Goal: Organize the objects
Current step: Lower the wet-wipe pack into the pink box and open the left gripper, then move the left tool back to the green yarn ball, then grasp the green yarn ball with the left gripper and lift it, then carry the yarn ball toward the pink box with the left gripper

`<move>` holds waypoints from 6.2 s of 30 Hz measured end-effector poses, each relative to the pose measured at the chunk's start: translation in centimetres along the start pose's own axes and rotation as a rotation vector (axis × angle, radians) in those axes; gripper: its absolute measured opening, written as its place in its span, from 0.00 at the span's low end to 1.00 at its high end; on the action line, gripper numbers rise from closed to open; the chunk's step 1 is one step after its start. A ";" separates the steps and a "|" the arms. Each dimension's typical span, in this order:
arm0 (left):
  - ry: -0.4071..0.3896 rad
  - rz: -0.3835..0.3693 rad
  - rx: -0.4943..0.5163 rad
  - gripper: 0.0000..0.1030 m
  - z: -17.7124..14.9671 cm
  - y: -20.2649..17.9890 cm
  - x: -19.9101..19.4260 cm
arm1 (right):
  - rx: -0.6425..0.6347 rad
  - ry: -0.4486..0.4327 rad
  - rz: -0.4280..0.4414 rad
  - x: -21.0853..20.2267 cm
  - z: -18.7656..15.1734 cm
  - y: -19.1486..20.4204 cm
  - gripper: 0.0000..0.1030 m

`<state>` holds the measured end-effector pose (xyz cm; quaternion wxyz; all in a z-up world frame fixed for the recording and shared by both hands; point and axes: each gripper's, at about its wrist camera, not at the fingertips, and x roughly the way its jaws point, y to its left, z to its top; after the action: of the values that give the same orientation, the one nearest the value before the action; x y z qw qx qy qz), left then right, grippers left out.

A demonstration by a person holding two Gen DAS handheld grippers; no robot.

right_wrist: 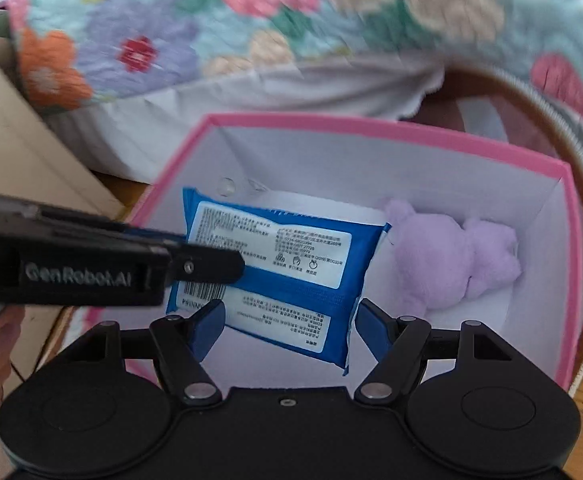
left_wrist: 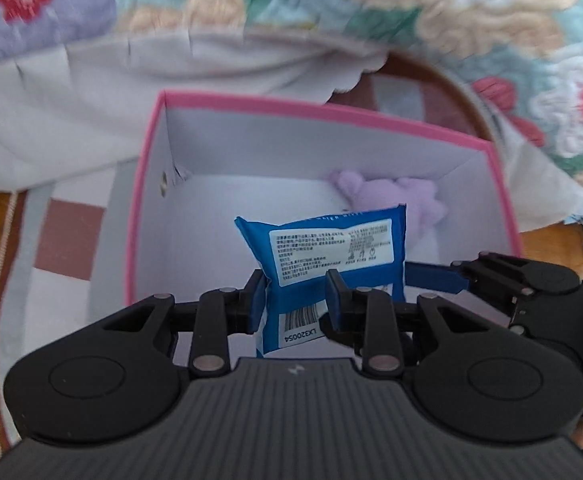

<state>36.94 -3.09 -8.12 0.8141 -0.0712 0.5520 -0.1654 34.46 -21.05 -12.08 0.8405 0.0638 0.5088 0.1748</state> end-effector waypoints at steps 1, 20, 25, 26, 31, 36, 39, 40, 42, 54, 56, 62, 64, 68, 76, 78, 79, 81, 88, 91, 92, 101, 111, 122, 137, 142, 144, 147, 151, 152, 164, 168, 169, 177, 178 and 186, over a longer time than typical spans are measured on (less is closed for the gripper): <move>0.011 -0.001 -0.012 0.28 0.2 0.2 0.7 | 0.006 0.015 -0.007 0.7 0.4 -0.3 0.75; -0.054 0.116 0.024 0.41 0.4 -0.6 2.0 | -0.003 0.073 -0.138 3.3 0.8 -1.1 0.73; -0.048 0.073 0.044 0.43 -0.4 -1.2 -1.8 | 0.000 -0.011 -0.060 -1.3 -0.8 -0.5 0.73; -0.043 0.069 0.045 0.44 -0.6 -1.2 -2.6 | -0.007 -0.022 -0.055 -2.2 -1.1 -0.1 0.73; -0.028 0.147 0.109 0.47 -1.7 -1.7 -6.7 | -0.046 -0.058 -0.057 -6.7 -1.6 1.9 0.73; -0.001 0.127 0.111 0.50 -2.8 -1.0 -11.8 | -0.084 -0.080 -0.078 -11.0 -2.0 4.4 0.73; -0.005 0.091 0.119 0.52 -3.6 -0.7 -14.9 | -0.120 -0.088 -0.089 -13.6 -2.6 6.2 0.73; -0.012 0.083 0.125 0.53 -3.9 -0.7 -15.8 | -0.133 -0.091 -0.089 -14.3 -2.8 6.9 0.73; -0.025 0.082 0.130 0.53 -4.8 -0.6 -17.7 | -0.151 -0.088 -0.086 -15.7 -3.4 8.1 0.73; -0.058 0.021 0.168 0.61 -11.5 -0.2 -25.4 | -0.262 -0.044 -0.029 -21.6 -7.7 13.9 0.73; -0.065 0.035 0.175 0.62 -12.7 0.0 -26.0 | -0.277 -0.035 -0.011 -22.2 -8.5 14.6 0.74; -0.045 0.057 0.196 0.64 -15.8 1.0 -26.1 | -0.306 0.013 0.068 -22.3 -11.2 15.8 0.74; -0.033 0.063 0.197 0.66 -16.6 1.4 -25.5 | -0.310 0.025 0.089 -21.9 -12.1 16.1 0.74; -0.001 0.067 0.174 0.66 -17.6 2.5 -23.8 | -0.326 0.026 0.155 -20.6 -14.0 16.8 0.75; 0.015 0.072 0.159 0.67 -17.8 5.0 -20.3 | -0.254 0.004 0.352 -15.7 -15.6 16.6 0.84; 0.011 0.057 0.149 0.67 -17.7 5.8 -19.2 | -0.211 0.016 0.363 -14.0 -15.6 16.3 0.85; 0.008 0.050 0.144 0.67 -17.7 6.3 -18.5 | -0.182 0.024 0.365 -13.1 -15.5 16.1 0.86; 0.006 0.036 0.134 0.67 -17.5 7.1 -17.1 | -0.123 0.039 0.366 -11.1 -15.4 15.5 0.86; -0.009 -0.008 0.010 0.67 -15.6 10.4 -11.0 | -0.028 0.059 0.376 -5.6 -15.6 14.8 0.86; 0.013 -0.075 -0.038 0.67 -15.2 11.2 -9.1 | -0.042 0.065 0.378 -4.2 -16.2 15.3 0.86; 0.022 -0.073 -0.042 0.67 -15.2 11.2 -8.6 | -0.048 0.067 0.370 -3.7 -16.4 15.5 0.86; 0.097 -0.170 -0.140 0.70 -16.8 12.8 -6.7 | -0.146 0.046 0.244 0.9 -18.2 17.1 0.86; 0.203 -0.378 -0.400 0.65 -20.3 14.1 -6.1 | -0.126 -0.069 0.180 -2.9 -18.4 16.4 0.87; 0.053 -0.069 -0.201 0.72 -20.5 11.0 -7.5 | -0.230 -0.044 0.143 -1.0 -20.5 17.2 0.85; 0.026 -0.100 -0.119 0.39 -21.5 9.2 -8.9 | -0.248 -0.011 0.133 -2.7 -19.4 16.1 0.58; 0.018 -0.109 -0.127 0.39 -23.0 8.0 -11.2 | -0.229 0.057 0.158 -5.0 -19.5 16.9 0.58; -0.005 -0.112 -0.113 0.39 -23.4 7.3 -12.4 | -0.218 0.051 0.176 -6.2 -20.1 17.1 0.58; -0.026 -0.120 -0.094 0.39 -23.7 6.1 -14.4 | -0.208 0.043 0.190 -8.3 -20.3 17.0 0.58; -0.048 -0.119 -0.062 0.39 -23.7 4.1 -17.2 | -0.246 0.037 0.183 -11.1 -19.7 17.4 0.58; -0.048 -0.120 -0.055 0.39 -23.6 3.7 -17.9 | -0.248 0.038 0.187 -11.8 -19.5 17.4 0.58; -0.153 -0.141 0.080 0.40 -20.0 -2.2 -26.3 | -0.332 -0.077 0.131 -21.1 -15.5 18.3 0.58; -0.178 -0.165 0.127 0.40 -18.0 -4.0 -27.9 | -0.349 -0.094 0.087 -23.3 -13.7 18.0 0.58; -0.183 -0.168 0.138 0.40 -17.5 -4.5 -28.1 | -0.346 -0.095 0.079 -23.7 -13.2 17.8 0.58; -0.220 -0.186 0.189 0.40 -13.1 -7.7 -27.3 | -0.287 -0.110 0.038 -25.2 -9.5 15.3 0.58; -0.219 -0.194 0.191 0.40 -12.4 -8.0 -26.9 | -0.294 -0.114 0.023 -25.1 -9.2 15.0 0.58; -0.183 -0.261 0.191 0.40 -7.3 -9.9 -21.9 | -0.305 -0.115 -0.082 -23.5 -6.2 11.3 0.58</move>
<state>20.96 -4.21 11.20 0.8355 -0.0792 0.4437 -0.3144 16.56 -19.46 7.81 0.8745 -0.0754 0.4298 0.2116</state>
